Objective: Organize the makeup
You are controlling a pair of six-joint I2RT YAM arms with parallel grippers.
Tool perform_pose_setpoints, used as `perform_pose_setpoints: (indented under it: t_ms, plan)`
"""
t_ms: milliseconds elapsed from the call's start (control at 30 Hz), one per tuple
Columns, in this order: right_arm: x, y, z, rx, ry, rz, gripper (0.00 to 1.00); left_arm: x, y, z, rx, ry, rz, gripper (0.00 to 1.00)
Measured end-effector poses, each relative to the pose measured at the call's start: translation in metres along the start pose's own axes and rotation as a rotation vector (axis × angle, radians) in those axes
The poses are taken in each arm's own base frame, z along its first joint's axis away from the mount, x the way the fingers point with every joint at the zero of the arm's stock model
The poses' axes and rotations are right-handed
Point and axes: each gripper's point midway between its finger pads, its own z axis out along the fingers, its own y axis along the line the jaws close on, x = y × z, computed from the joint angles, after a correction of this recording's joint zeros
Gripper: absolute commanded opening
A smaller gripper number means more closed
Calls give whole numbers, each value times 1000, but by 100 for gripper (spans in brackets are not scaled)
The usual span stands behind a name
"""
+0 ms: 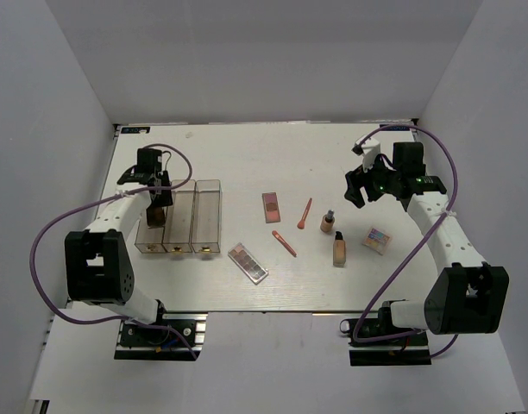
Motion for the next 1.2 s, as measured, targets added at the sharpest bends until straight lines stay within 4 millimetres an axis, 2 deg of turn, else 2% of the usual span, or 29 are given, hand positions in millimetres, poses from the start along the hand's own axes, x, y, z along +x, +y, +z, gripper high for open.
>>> perform_pose_setpoints:
  t_ms: [133, 167, 233, 267, 400, 500, 700, 800, 867, 933, 967, 1100, 1200]
  plan:
    - [0, -1, 0, 2, -3, -2, 80, 2, 1, 3, -1, -4, 34, 23]
    - [-1, -1, 0, 2, -3, -2, 79, 1, 1, 3, -1, -7, 41, 31]
    - [-1, -1, 0, 2, -3, -2, 80, 0, 3, 4, -8, -14, 46, 40]
    - [-1, -1, 0, 2, -3, -2, 80, -1, 4, 4, -15, -18, 47, 59]
    - [-1, -1, 0, 2, -4, -3, 80, -3, 10, 4, -51, -24, 45, 73]
    - [-1, -1, 0, 3, -7, -4, 80, -3, 12, 4, -65, -27, 40, 78]
    - [-2, -1, 0, 4, -8, -5, 80, -2, 12, 3, -68, -24, 29, 80]
    - [-2, -1, 0, 2, -9, -5, 80, -1, 10, 2, -57, -14, 19, 77]
    - [-2, 0, 0, -1, -11, -5, 80, -5, 4, -1, -21, -20, 2, 67]
    - [-3, 0, 1, -4, -13, -5, 79, -16, -10, -8, 56, -46, -21, 56]
    - [-3, 1, 1, -8, -13, -4, 79, -24, -22, -14, 122, -69, -41, 53]
    - [0, 2, 6, -29, -6, 5, 77, -57, -81, -49, 398, -153, -78, 52]
    - [3, 3, 9, -41, 1, 13, 72, -73, -140, -78, 585, -174, -46, 58]
